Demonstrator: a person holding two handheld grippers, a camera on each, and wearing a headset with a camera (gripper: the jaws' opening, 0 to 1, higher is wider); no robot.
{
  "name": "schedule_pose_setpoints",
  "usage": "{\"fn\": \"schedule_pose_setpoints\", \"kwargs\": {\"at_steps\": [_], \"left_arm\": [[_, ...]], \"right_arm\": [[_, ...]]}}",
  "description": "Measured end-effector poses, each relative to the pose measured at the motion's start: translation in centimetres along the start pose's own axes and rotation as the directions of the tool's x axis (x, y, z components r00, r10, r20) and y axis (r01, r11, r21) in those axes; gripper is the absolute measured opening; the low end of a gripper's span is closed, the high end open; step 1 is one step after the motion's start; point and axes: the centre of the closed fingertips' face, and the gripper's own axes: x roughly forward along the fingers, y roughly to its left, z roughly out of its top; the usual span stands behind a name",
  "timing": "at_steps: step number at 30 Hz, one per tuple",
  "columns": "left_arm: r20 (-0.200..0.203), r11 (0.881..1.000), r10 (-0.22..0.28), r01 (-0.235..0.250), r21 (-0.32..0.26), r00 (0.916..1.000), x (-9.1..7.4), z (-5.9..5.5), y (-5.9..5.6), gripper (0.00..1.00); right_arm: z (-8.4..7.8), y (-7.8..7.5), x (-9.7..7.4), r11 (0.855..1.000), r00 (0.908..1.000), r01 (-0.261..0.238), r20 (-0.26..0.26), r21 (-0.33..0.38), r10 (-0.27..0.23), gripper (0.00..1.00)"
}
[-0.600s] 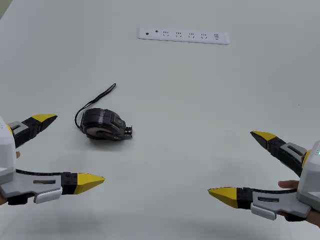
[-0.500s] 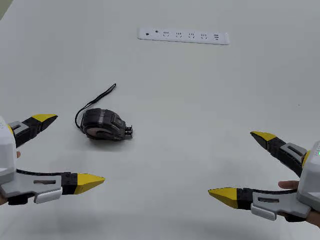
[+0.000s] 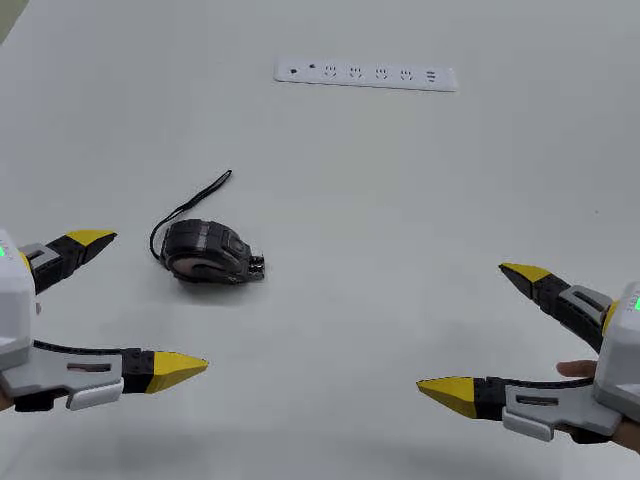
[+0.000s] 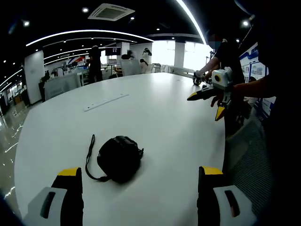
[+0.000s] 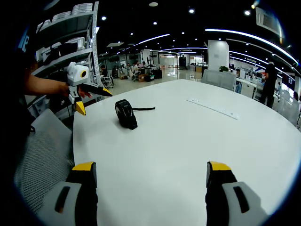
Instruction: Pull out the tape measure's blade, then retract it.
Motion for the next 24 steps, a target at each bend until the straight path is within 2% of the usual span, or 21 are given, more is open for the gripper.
{"fn": "schedule_pose_setpoints", "kwargs": {"at_steps": [11,24], "left_arm": [[-0.028,0.999,-0.024,0.025,0.034,0.9993,0.3,0.1,0.2,0.99],[-0.092,0.994,-0.067,0.074,0.081,0.9935,1.0,-0.3,0.5,0.95]], "right_arm": [[-0.1,-0.1,0.2,1.0,0.9995,-0.022,-0.021,-0.013,0.022,0.97],[0.1,-0.4,1.2,0.997,0.9971,-0.064,-0.045,-0.048,0.061,0.94]]}}
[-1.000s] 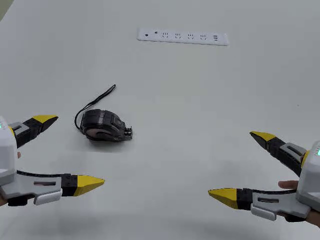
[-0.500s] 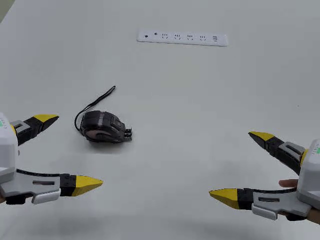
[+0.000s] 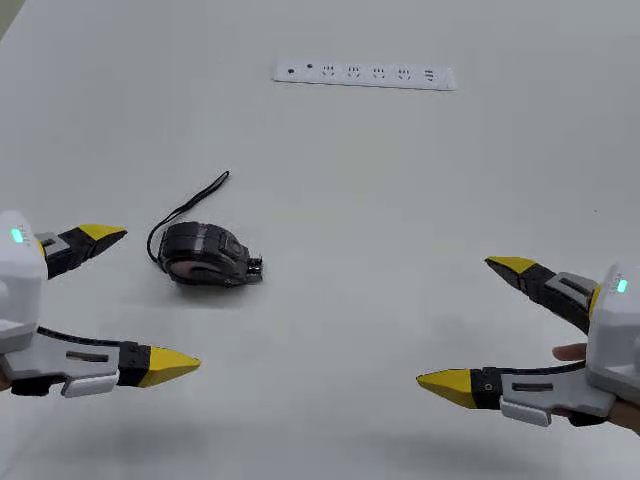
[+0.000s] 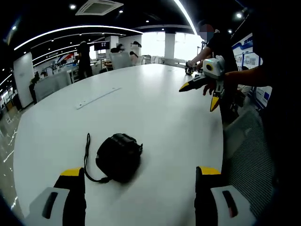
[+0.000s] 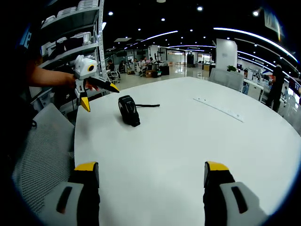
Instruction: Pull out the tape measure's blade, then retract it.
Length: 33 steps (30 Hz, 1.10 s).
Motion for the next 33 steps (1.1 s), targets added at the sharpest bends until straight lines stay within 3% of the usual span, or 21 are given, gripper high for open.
{"fn": "schedule_pose_setpoints", "kwargs": {"at_steps": [33], "left_arm": [[-0.125,0.988,-0.068,0.085,0.133,0.9898,2.3,-0.4,2.6,0.82]], "right_arm": [[1.8,-0.2,4.2,0.989,0.9919,-0.126,-0.028,-0.084,0.124,0.83]]}}
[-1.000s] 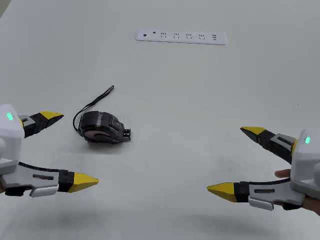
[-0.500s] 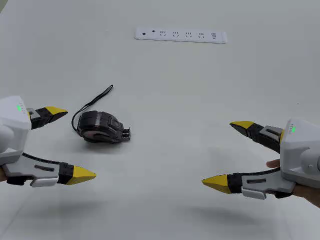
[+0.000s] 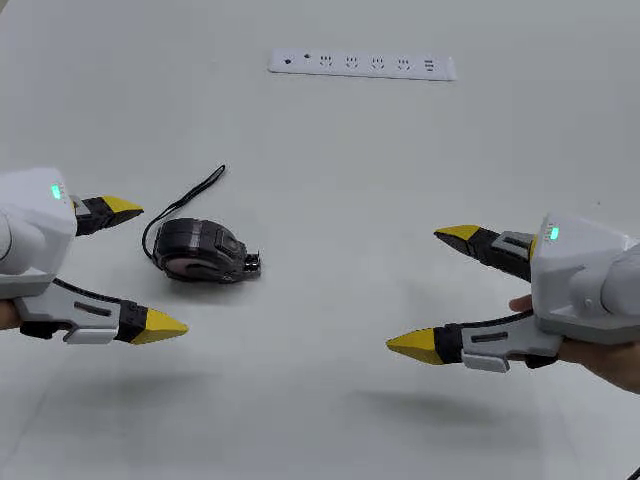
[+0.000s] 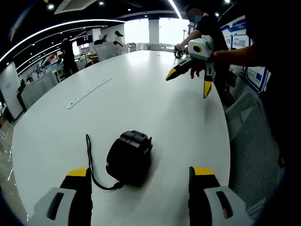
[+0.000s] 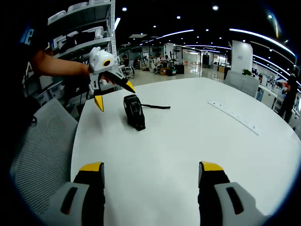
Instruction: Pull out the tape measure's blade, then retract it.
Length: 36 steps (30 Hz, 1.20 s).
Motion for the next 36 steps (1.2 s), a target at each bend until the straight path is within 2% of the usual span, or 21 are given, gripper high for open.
{"fn": "schedule_pose_setpoints", "kwargs": {"at_steps": [10,15,18,31,36], "left_arm": [[-0.033,0.999,-0.03,0.032,0.039,0.999,0.9,-0.3,0.5,0.75],[-0.036,0.999,-0.032,0.034,0.043,0.9988,1.0,-0.3,0.5,0.7],[-0.069,0.995,-0.057,0.062,0.074,0.9959,1.4,-0.6,0.9,0.66],[-0.124,0.987,-0.092,0.107,0.12,0.988,2.3,-1.2,1.4,0.55],[-0.15,0.982,-0.101,0.122,0.143,0.9835,2.5,-1.5,1.7,0.48]], "right_arm": [[1.1,0.2,1.6,0.998,0.9991,-0.041,0.002,-0.05,0.041,0.79],[1.1,0.1,1.7,0.997,0.9989,-0.047,0.003,-0.056,0.047,0.75],[1.6,0.0,2.8,0.993,0.9971,-0.075,0.005,-0.093,0.076,0.74],[2.4,-0.3,5.6,0.976,0.9927,-0.12,-0.007,-0.182,0.121,0.64],[2.7,-0.3,6.7,0.969,0.9902,-0.138,-0.008,-0.203,0.139,0.6]]}}
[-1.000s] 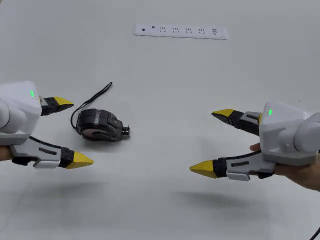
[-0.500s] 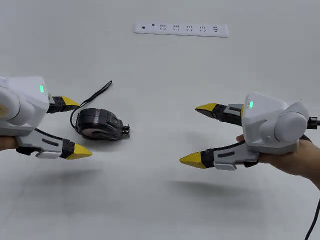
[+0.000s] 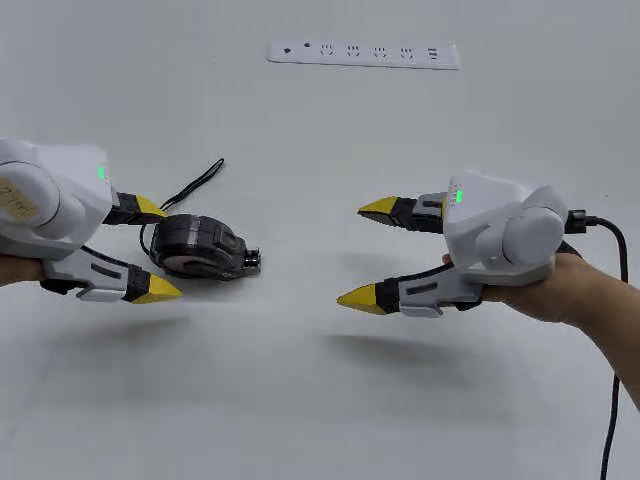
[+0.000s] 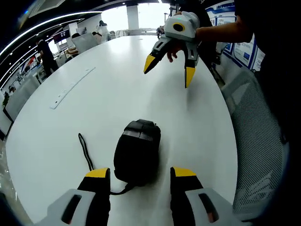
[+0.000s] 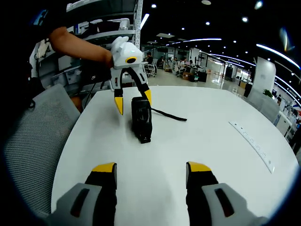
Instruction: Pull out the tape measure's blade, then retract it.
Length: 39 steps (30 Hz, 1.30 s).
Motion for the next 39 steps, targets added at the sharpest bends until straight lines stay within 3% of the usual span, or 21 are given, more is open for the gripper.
{"fn": "schedule_pose_setpoints", "kwargs": {"at_steps": [14,23,24,39], "left_arm": [[-0.044,0.997,-0.035,0.037,0.064,0.9984,1.0,-0.1,0.6,0.35],[-0.058,0.997,-0.039,0.043,0.066,0.9976,1.2,-0.1,0.6,0.31],[-0.066,0.996,-0.047,0.051,0.069,0.9967,1.3,-0.2,0.6,0.3],[-0.055,0.997,-0.043,0.046,0.059,0.9976,1.3,-0.1,0.6,0.29]], "right_arm": [[0.9,0.0,2.9,0.998,0.9991,-0.043,0.004,-0.039,0.043,0.49],[0.8,0.0,4.0,0.997,0.9982,-0.06,-0.004,-0.046,0.059,0.44],[0.8,0.0,4.9,0.996,0.9969,-0.079,-0.004,-0.045,0.079,0.44],[1.3,0.4,7.3,0.993,0.9931,-0.116,0.016,-0.027,0.116,0.36]]}}
